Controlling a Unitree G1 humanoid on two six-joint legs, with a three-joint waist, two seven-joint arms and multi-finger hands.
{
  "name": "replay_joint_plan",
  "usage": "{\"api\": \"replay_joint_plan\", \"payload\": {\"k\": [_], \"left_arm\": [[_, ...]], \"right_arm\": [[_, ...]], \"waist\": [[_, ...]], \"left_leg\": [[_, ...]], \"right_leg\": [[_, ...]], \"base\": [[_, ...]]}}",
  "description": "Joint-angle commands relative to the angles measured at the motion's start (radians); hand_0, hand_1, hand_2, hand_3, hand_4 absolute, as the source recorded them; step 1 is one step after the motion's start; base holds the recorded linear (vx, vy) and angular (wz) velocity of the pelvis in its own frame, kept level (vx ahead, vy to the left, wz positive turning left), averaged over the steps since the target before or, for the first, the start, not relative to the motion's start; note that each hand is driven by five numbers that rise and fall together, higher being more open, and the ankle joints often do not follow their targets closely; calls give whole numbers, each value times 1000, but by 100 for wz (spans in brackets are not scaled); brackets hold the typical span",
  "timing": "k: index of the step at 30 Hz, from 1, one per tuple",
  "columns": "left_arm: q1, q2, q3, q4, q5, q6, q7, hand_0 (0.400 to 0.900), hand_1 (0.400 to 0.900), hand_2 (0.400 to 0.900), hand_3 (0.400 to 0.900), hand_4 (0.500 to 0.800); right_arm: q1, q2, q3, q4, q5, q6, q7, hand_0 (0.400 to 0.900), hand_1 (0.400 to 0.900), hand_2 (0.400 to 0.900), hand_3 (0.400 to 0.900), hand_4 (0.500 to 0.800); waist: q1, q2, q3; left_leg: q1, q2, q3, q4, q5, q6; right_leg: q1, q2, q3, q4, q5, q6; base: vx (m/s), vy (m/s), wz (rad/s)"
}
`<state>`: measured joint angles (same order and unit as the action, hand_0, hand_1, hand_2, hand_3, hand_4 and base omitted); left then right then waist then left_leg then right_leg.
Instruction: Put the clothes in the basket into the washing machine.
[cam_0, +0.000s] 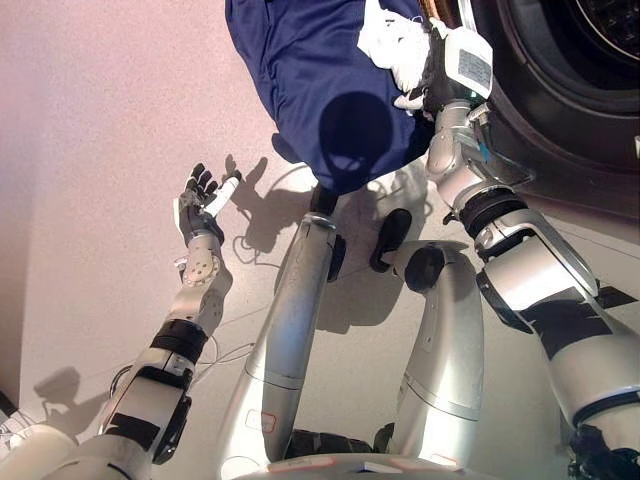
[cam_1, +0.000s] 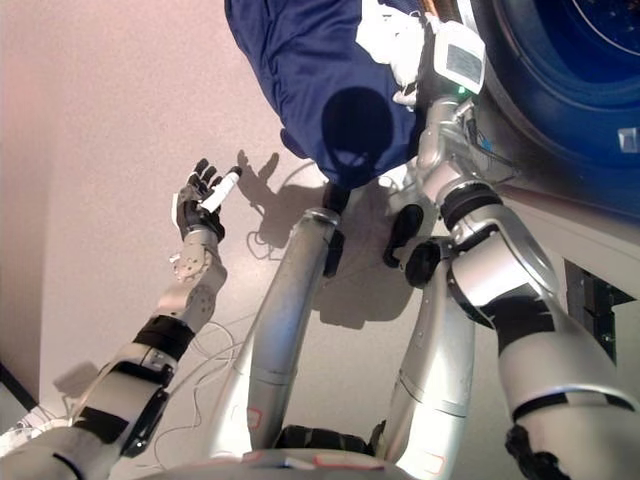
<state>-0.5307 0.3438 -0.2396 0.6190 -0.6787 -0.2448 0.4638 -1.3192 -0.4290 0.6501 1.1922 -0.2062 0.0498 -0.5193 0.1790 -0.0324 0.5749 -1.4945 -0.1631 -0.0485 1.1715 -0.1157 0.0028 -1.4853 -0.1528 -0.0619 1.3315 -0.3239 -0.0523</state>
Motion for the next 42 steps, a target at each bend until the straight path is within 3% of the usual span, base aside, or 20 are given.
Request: {"api": "replay_joint_plan", "payload": {"k": [1,9,16,19,23,29,34,38,42], "left_arm": [[54,-6,33,-12,-21,-52,11,900,900,900,900,800],[56,5,54,-6,-15,-47,22,900,900,900,900,800],[143,8,166,-33,7,-4,65,900,900,900,900,800],[162,-1,180,-35,18,9,67,900,900,900,900,800],[175,-2,186,-38,22,12,68,900,900,900,900,800],[180,1,185,-14,12,37,55,900,900,900,900,800],[182,2,180,6,24,36,56,900,900,900,900,800],[181,0,181,25,30,35,64,900,900,900,900,800],[174,-14,175,60,21,47,70,900,900,900,900,800]], "right_arm": [[97,30,34,49,48,1,73,400,400,400,400,500],[101,25,36,-10,36,1,55,400,400,400,400,500],[140,-107,-16,-616,-79,23,27,400,400,400,400,500],[169,-138,-71,-685,-118,25,10,400,400,400,400,500],[185,-154,-110,-751,-156,23,-5,400,400,400,400,500],[214,-118,-125,-845,-103,-14,51,400,400,400,400,500],[214,-134,-149,-850,-167,-5,-11,400,400,400,400,500],[202,-153,-188,-781,-243,74,-54,400,400,400,400,500],[263,-63,-301,-702,-56,58,-124,400,400,400,400,500]], "waist": [[5,44,-55],[-4,27,-55],[-62,-38,-57],[-77,-42,-59],[-85,-45,-66],[-91,-50,-71],[-96,-49,-78],[-105,-49,-92],[-116,-38,-96]], "left_leg": [[37,-54,-3,-10,-113,35],[70,-51,-12,-32,-104,32],[121,-27,-25,-83,-101,30],[139,-24,-33,-104,-95,31],[167,-19,-36,-123,-93,33],[203,-13,-31,-139,-90,36],[236,-2,-26,-154,-92,38],[264,1,-25,-164,-93,36],[289,1,-25,-177,-90,36]], "right_leg": [[10,6,11,-79,-10,48],[46,15,7,-105,-2,50],[107,41,-7,-173,17,52],[128,47,-8,-195,25,55],[157,55,-8,-216,27,59],[192,65,-2,-232,29,59],[222,76,5,-248,34,63],[248,86,12,-261,40,65],[276,86,16,-273,41,63]], "base": [[-23,-9,3],[-2,0,0],[-12,-2,-10],[-23,11,-6],[-17,16,-5],[-16,9,-6],[-2,3,-9],[-3,4,-6],[-1,2,-2]]}}
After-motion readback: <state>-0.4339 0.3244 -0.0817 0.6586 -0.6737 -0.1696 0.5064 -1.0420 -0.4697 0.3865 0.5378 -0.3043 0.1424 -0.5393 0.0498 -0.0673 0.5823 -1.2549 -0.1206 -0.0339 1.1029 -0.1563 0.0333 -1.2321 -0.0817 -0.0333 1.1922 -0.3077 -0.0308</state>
